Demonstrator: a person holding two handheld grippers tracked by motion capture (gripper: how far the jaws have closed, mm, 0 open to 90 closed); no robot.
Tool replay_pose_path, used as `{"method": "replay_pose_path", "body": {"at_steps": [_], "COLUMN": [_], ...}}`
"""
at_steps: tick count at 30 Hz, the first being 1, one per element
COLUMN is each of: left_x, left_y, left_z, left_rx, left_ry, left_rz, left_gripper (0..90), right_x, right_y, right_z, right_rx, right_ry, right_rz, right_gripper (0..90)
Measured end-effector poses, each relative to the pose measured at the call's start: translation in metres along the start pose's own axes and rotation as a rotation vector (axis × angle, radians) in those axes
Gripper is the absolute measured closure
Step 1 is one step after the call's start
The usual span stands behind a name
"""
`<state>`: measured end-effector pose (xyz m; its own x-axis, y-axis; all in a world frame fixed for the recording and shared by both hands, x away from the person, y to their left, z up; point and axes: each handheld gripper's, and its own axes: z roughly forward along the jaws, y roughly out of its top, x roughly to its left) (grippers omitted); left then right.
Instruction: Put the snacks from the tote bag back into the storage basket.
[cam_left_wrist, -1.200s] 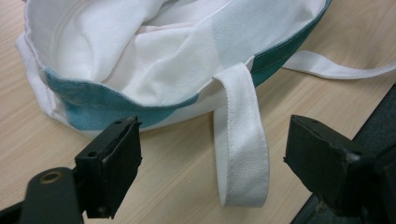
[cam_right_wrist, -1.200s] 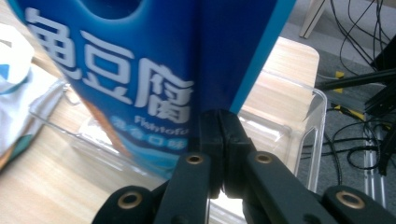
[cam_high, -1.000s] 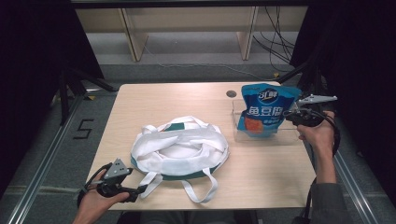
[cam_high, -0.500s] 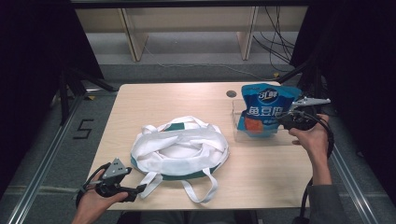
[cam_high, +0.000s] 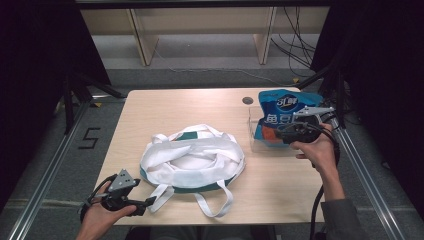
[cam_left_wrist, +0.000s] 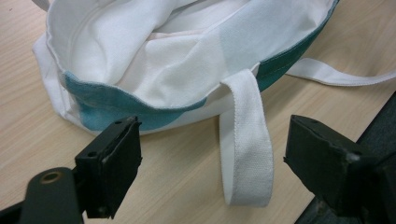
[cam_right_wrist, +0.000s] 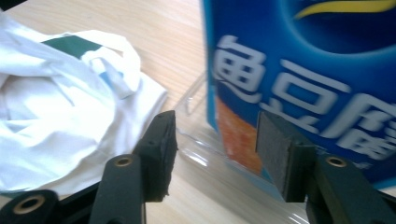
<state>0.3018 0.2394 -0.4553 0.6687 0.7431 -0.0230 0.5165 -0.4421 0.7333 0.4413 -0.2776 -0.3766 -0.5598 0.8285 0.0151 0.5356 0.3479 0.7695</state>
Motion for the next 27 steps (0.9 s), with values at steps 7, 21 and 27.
{"method": "replay_pose_path", "body": {"at_steps": [7, 21, 27], "left_x": [0.000, 0.002, 0.002], "left_y": [0.000, 0.000, 0.000], "left_z": [-0.001, -0.003, -0.003], "left_rx": [0.000, 0.014, 0.012], "left_ry": [0.003, -0.002, -0.003], "left_rz": [0.000, 0.034, 0.031], "left_gripper": [17.8, 17.8, 17.8], "right_x": [0.018, 0.047, 0.062], "right_y": [0.003, -0.001, -0.008], "right_z": [0.006, 0.027, 0.031], "right_rx": [0.006, 0.060, 0.062], "right_ry": [0.041, 0.089, 0.118], "right_rz": [-0.028, -0.078, -0.097], "right_gripper": [44.9, 43.3, 41.7]}}
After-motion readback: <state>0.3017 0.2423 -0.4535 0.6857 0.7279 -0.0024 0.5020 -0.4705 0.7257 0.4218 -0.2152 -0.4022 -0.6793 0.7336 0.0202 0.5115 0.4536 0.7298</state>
